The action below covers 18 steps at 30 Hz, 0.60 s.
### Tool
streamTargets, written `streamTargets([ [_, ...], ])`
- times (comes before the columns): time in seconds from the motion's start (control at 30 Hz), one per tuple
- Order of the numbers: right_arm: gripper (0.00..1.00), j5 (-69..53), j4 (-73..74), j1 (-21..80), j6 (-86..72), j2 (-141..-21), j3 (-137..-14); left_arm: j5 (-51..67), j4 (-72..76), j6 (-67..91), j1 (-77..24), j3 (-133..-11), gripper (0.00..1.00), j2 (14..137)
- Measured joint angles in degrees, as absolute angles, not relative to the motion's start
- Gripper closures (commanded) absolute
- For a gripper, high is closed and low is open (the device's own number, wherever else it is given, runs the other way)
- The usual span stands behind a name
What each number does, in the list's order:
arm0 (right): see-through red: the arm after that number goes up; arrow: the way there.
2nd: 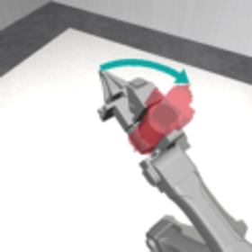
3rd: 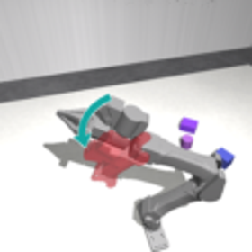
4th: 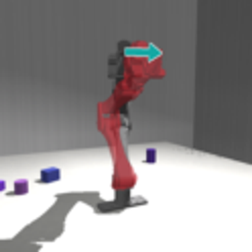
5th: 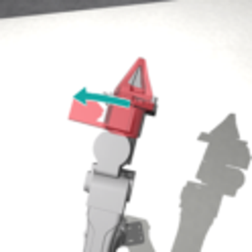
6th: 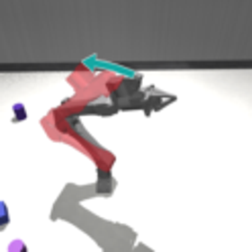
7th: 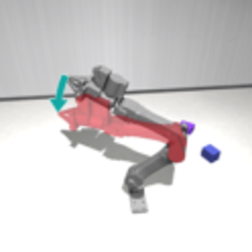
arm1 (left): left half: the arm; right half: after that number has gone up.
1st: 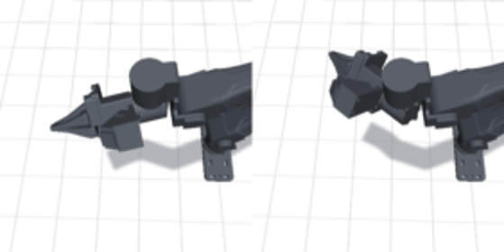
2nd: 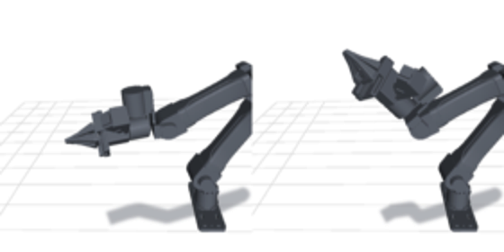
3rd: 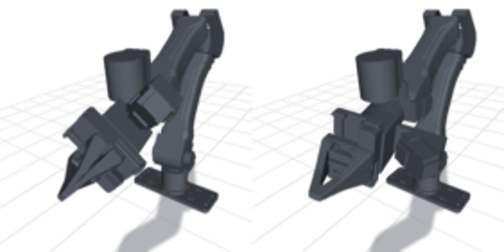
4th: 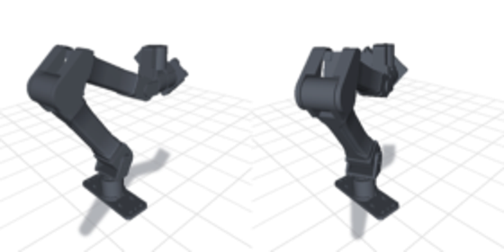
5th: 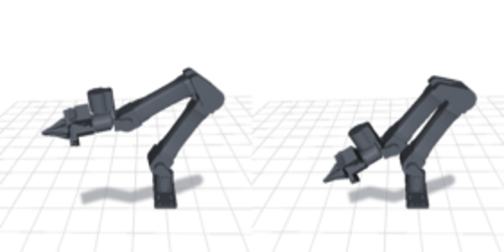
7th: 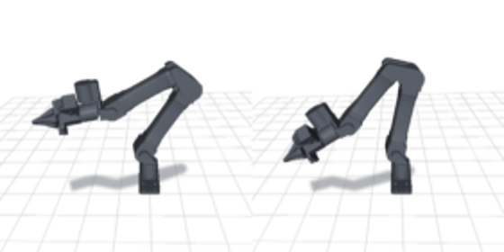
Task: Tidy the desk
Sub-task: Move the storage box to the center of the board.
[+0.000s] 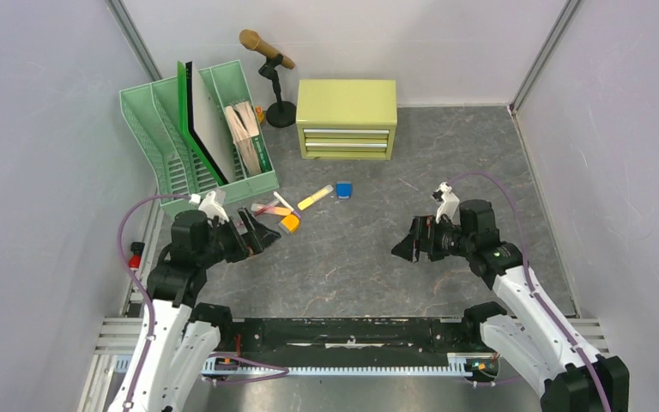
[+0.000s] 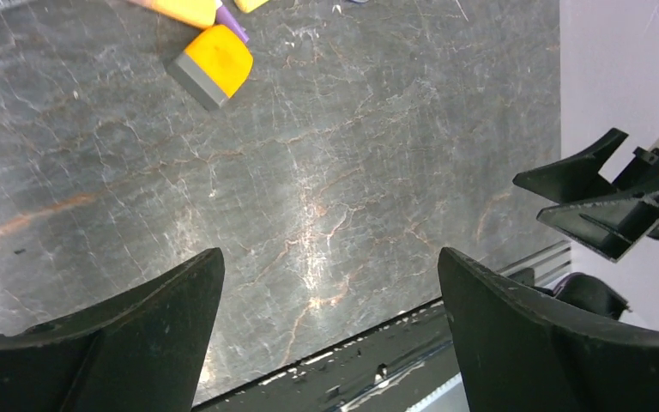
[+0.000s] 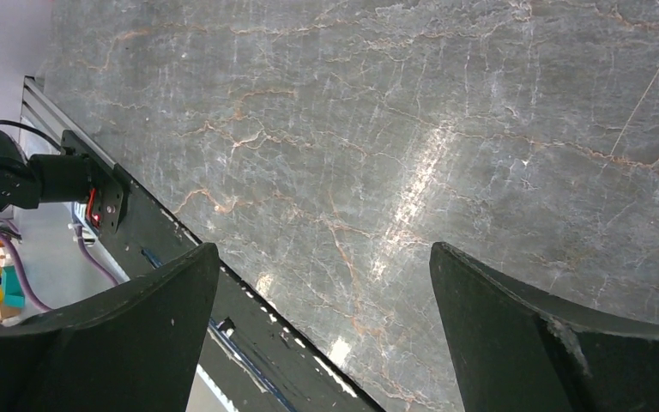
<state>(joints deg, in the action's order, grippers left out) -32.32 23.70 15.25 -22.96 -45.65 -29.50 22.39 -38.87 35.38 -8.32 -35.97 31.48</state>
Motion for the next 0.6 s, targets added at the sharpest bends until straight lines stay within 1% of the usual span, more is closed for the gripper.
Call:
streamTargets([
  [0.13,0.01,-32.34,21.69,15.25,-23.18,-48.03,-28.18,21.50,-38.74,31.92,-8.32,-36.18,0.00,28.99],
  [0.33,0.01,-33.74,16.27,15.25,-23.92,-52.29,-28.12,19.44,-35.90,31.20,-8.32,-34.72,0.00,26.35],
  [0.43,0.01,-34.74,10.20,15.27,-26.11,-53.82,-27.18,17.98,-35.90,30.85,-8.32,-34.72,0.00,26.46],
  [0.6,0.01,-36.14,-6.94,15.42,-34.70,-59.48,-22.48,15.18,-36.80,29.85,-8.32,-34.76,0.00,26.33],
])
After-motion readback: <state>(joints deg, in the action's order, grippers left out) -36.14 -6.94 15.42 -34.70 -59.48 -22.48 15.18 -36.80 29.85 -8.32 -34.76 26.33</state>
